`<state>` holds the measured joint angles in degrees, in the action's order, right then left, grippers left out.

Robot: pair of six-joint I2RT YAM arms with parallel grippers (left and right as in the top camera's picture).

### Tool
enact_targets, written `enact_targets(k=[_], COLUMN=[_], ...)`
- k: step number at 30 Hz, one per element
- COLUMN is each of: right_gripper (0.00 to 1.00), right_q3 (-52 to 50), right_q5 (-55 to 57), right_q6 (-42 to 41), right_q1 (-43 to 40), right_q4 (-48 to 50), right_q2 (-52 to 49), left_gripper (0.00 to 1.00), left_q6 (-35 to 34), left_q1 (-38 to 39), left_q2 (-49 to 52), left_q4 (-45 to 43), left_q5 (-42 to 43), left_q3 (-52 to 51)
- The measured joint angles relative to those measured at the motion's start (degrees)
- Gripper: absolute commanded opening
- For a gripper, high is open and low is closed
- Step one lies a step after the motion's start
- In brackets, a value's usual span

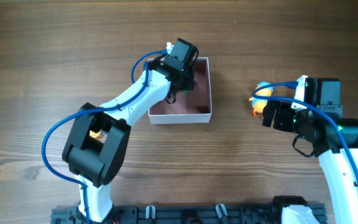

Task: Pack container
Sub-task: 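Carry the cube into the box beside the truck and release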

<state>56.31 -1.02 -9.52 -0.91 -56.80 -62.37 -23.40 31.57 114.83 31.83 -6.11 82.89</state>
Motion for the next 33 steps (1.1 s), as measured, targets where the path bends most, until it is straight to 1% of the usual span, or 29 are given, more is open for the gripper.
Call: enact_targets(k=[4,7,9,11,15,17,20,25,29,33], right_gripper=[1.0,1.0,1.0,1.0,1.0,1.0,1.0,1.0,1.0,1.0], right_q3=[0.0,0.0,0.0,0.0,0.0,0.0,0.0,0.0,0.0,0.0], right_q5=[0.0,0.0,0.0,0.0,0.0,0.0,0.0,0.0,0.0,0.0], right_q6=[0.0,0.0,0.0,0.0,0.0,0.0,0.0,0.0,0.0,0.0], right_q1=[0.0,0.0,0.0,0.0,0.0,0.0,0.0,0.0,0.0,0.0], right_q4=[0.0,-0.02,-0.02,-0.02,-0.02,-0.02,-0.02,-0.02,-0.04,-0.04], right_q2=[0.0,0.0,0.0,0.0,0.0,0.0,0.0,0.0,0.0,0.0], left_gripper=[0.64,0.58,0.52,0.52,0.43,0.37,0.33,0.33,0.37,0.37], left_q6=[0.02,0.11,0.26,0.79,2.14,2.38,2.84,2.99,2.99,2.99], left_q1=[0.09,0.15,0.17,0.39,2.16,3.17,4.17,4.31,4.33,4.33], left_q2=[0.02,0.04,0.04,0.04,-0.11,-0.39,-0.5,0.22,3.76,5.88], left_q4=[0.0,-0.04,0.07,0.31,0.24,-0.28,-0.83,-2.43,-4.33,-5.05], left_q5=[0.13,0.13,0.13,0.11,-0.04,-0.04,-0.02,-0.02,0.2,0.63], left_q3=[0.0,0.0,0.13,0.94,3.65,4.42,4.61,4.63,4.74,4.74])
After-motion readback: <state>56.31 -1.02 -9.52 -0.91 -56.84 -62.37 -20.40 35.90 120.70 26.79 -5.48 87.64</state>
